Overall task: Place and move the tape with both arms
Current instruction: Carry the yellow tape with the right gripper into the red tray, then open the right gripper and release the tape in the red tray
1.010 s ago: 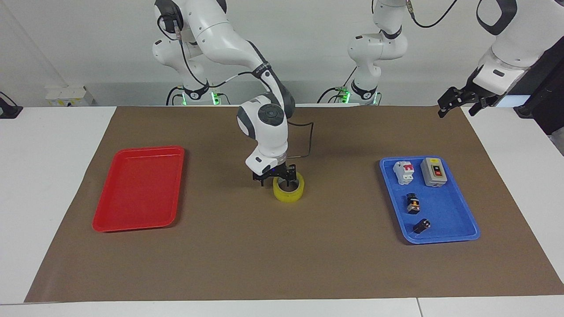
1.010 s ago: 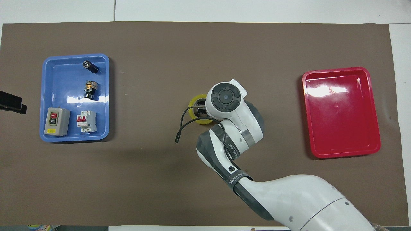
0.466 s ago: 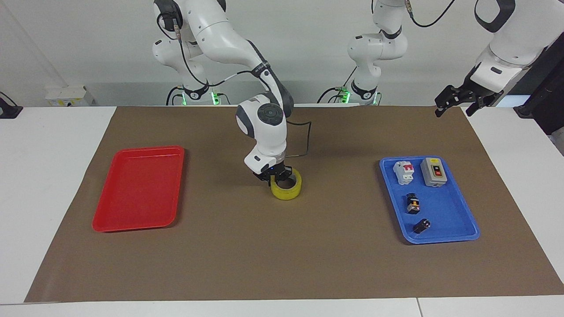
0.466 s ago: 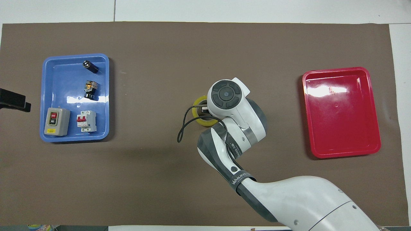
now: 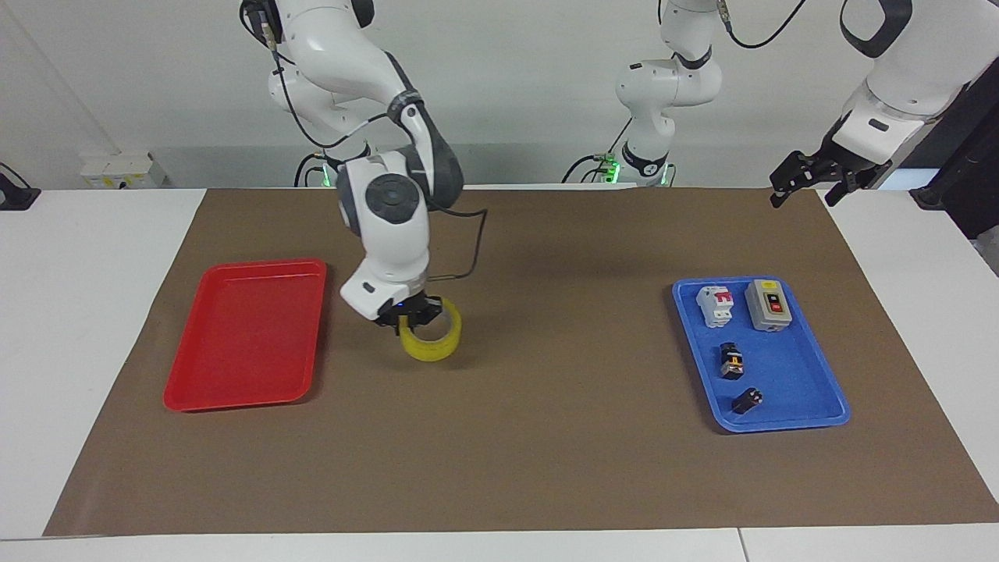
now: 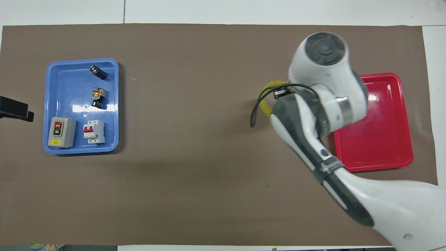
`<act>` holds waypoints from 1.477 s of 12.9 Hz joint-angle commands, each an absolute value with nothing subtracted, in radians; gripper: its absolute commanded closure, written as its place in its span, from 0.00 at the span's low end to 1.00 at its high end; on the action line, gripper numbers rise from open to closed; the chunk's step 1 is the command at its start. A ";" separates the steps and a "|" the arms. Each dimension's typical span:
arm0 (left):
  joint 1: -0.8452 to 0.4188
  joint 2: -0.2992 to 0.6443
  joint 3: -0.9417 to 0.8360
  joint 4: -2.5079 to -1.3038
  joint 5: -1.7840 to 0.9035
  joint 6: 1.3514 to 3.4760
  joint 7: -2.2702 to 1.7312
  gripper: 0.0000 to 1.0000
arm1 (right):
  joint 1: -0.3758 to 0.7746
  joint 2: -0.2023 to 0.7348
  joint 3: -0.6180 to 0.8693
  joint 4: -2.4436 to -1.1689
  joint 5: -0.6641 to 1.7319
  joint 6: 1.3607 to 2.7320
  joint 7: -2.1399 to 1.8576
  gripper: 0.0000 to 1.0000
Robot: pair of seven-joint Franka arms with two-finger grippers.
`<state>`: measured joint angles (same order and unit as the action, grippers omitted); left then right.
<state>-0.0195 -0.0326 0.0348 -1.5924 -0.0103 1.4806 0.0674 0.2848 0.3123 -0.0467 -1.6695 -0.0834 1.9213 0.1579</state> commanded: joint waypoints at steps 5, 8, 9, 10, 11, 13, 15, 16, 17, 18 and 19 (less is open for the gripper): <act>-0.020 -0.048 0.031 -1.611 -0.011 1.491 0.078 0.00 | -0.129 0.138 -0.028 -1.969 -0.048 2.092 -0.418 1.00; -0.020 -0.049 0.031 -1.611 -0.011 1.490 0.078 0.00 | -0.146 0.149 -0.028 -2.057 -0.048 2.242 -0.422 1.00; -0.020 -0.049 0.031 -1.611 -0.011 1.491 0.078 0.00 | -0.167 0.167 -0.028 -2.065 -0.048 2.258 -0.428 1.00; -0.020 -0.049 0.031 -1.611 -0.011 1.491 0.078 0.00 | -0.185 0.182 -0.028 -2.068 -0.048 2.264 -0.429 1.00; -0.020 -0.049 0.031 -1.611 -0.011 1.491 0.078 0.00 | -0.192 0.193 -0.028 -2.071 -0.046 2.269 -0.437 1.00; -0.020 -0.049 0.031 -1.611 -0.011 1.491 0.078 0.00 | -0.207 0.222 -0.028 -2.075 -0.043 2.299 -0.437 1.00; -0.020 -0.049 0.031 -1.611 -0.011 1.491 0.078 0.00 | -0.210 0.245 -0.028 -2.079 -0.043 2.321 -0.437 1.00; -0.020 -0.049 0.031 -1.611 -0.011 1.491 0.078 0.00 | -0.206 0.247 -0.028 -2.083 -0.043 2.322 -0.437 1.00; -0.020 -0.049 0.031 -1.611 -0.011 1.491 0.078 0.00 | -0.207 0.245 -0.028 -2.080 -0.043 2.313 -0.437 1.00; -0.020 -0.049 0.031 -1.611 -0.011 1.491 0.078 0.00 | -0.206 0.245 -0.028 -2.069 -0.044 2.301 -0.439 0.86; -0.020 -0.049 0.031 -1.611 -0.011 1.491 0.078 0.00 | -0.201 0.235 -0.028 -2.068 -0.044 2.283 -0.439 0.14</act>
